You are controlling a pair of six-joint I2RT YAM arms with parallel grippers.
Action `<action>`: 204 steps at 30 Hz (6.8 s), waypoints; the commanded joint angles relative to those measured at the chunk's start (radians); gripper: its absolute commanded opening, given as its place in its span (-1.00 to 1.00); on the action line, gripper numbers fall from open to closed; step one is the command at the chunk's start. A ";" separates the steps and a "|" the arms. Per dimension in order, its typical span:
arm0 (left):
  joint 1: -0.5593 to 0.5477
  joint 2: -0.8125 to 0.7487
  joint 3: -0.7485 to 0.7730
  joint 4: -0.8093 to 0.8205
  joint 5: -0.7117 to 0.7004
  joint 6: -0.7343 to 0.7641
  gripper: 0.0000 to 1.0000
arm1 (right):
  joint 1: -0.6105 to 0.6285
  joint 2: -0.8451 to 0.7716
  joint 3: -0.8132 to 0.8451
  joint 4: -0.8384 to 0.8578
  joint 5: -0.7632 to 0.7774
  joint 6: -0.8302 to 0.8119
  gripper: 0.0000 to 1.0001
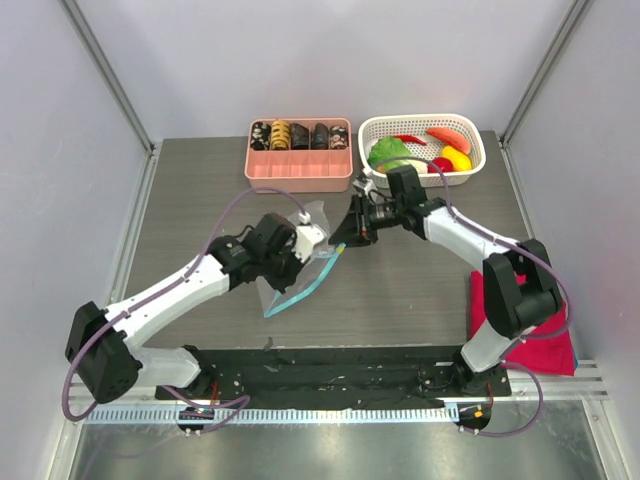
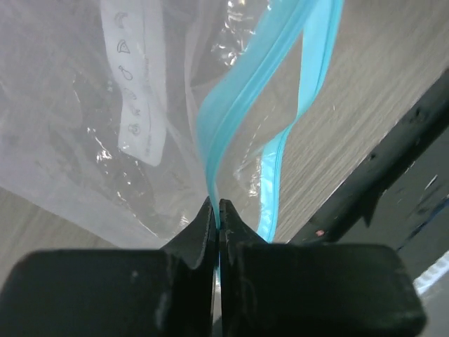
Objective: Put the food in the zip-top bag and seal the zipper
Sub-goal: Pick up the zipper food storage bag at the center of the board, then open the zipper of the food storage bag at the center of the board, then pick up the fake vegetable from the bin.
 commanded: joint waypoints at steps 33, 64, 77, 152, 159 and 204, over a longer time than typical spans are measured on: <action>0.450 0.027 0.002 0.279 0.546 -0.817 -1.00 | 0.230 0.088 0.167 0.136 0.437 -0.209 -0.29; 0.275 -0.042 0.243 0.066 0.135 -0.438 0.27 | 0.257 0.002 0.161 -0.053 0.446 -0.263 -0.98; 0.175 0.128 0.415 -0.040 -0.073 -0.327 0.26 | 0.255 -0.041 0.238 -0.051 0.405 -0.194 -0.98; 0.402 0.276 0.651 -0.232 0.197 -0.384 -1.00 | -0.176 0.882 1.368 -0.568 1.027 -1.365 0.92; 0.404 0.279 0.654 -0.237 0.191 -0.378 -1.00 | -0.176 0.890 1.359 -0.555 1.026 -1.365 0.38; 0.424 0.308 0.670 -0.246 0.247 -0.395 -1.00 | -0.136 0.672 0.705 1.089 1.612 -1.872 -0.98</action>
